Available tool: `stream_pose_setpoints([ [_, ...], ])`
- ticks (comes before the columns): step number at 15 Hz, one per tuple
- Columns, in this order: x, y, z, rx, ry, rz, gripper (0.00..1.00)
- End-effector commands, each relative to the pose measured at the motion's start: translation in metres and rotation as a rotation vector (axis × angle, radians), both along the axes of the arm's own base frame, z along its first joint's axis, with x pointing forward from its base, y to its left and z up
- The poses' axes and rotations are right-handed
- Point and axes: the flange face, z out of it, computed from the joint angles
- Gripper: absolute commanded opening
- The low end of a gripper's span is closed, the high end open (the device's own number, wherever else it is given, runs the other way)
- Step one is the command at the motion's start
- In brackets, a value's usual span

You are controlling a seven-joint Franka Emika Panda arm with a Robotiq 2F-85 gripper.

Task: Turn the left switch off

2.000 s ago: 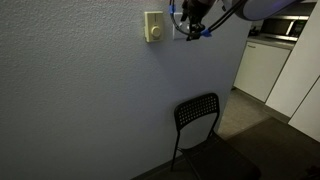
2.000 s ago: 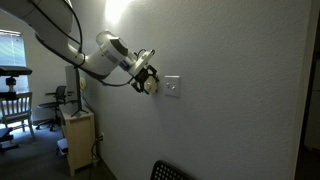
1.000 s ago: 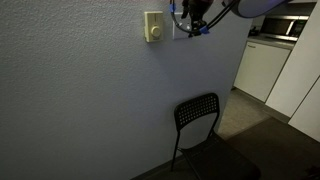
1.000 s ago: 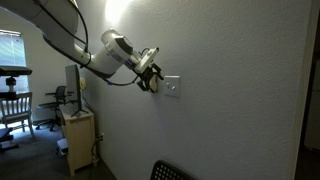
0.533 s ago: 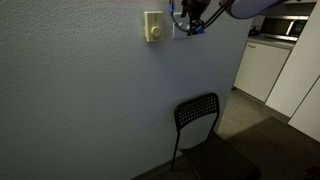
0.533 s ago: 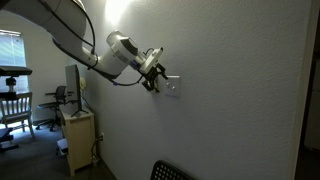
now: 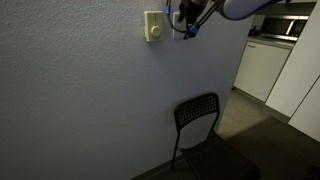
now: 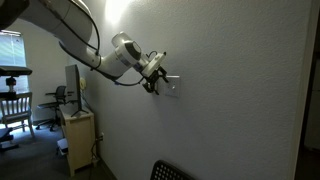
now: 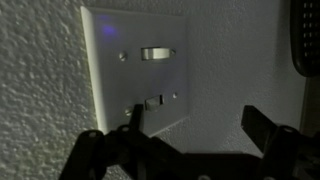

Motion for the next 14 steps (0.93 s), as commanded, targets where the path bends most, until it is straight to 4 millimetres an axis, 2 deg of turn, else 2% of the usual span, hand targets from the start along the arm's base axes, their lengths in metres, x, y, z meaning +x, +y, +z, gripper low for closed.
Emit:
stream_pose_setpoints([
  [1,0.013,-0.005,-0.003,0.009,0.009,0.022,1.0],
  [14,0.019,-0.017,-0.031,0.001,0.073,-0.02,1.0],
])
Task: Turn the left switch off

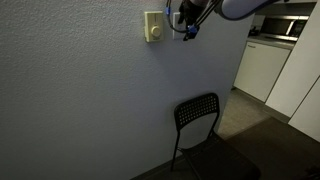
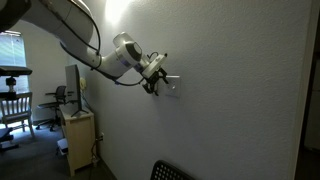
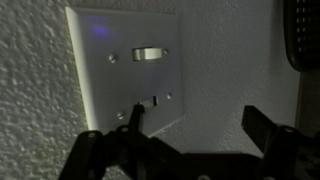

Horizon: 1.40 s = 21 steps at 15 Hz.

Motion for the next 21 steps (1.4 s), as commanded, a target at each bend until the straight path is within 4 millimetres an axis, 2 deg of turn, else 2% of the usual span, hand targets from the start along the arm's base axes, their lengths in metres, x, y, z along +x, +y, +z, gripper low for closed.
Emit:
stream_pose_setpoints([
  [1,0.017,-0.016,-0.031,-0.027,0.059,-0.013,1.0],
  [3,0.019,-0.019,-0.041,-0.016,0.085,-0.019,1.0],
  [5,0.022,-0.025,-0.063,-0.011,0.129,-0.042,1.0],
  [8,0.022,-0.024,-0.063,-0.001,0.124,-0.042,1.0],
  [14,0.02,-0.019,-0.051,0.001,0.116,-0.034,1.0],
  [21,0.004,-0.012,-0.014,-0.035,0.128,-0.077,1.0],
])
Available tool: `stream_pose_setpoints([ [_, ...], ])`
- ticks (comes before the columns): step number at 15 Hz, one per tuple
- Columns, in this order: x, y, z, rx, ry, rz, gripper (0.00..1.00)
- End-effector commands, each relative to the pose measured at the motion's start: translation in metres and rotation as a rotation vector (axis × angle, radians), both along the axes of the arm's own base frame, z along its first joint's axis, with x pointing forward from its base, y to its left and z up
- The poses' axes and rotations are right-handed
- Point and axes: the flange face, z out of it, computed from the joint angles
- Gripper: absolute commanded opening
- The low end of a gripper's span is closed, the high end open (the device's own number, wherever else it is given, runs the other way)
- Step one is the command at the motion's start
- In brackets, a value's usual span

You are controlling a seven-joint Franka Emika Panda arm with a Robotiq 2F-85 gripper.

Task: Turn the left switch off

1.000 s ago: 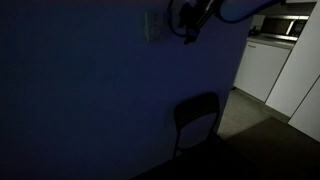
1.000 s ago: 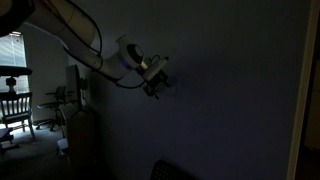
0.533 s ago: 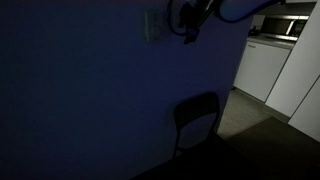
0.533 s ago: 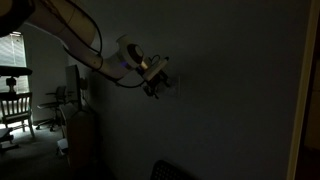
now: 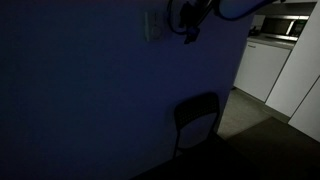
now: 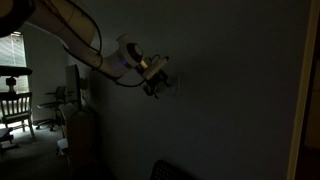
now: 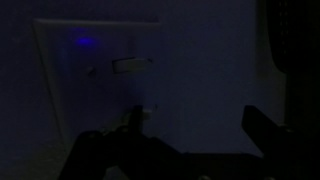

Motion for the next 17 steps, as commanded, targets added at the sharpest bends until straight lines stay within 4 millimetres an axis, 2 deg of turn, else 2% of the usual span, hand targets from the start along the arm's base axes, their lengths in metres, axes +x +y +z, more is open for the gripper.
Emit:
stream_pose_setpoints([
  [1,-0.003,-0.009,-0.002,-0.05,0.09,-0.05,1.0],
  [6,-0.016,-0.013,0.009,-0.079,0.166,-0.116,1.0],
  [12,-0.028,-0.006,0.02,0.043,0.24,-0.124,1.0],
  [17,-0.032,-0.003,0.023,0.081,0.253,-0.134,1.0],
])
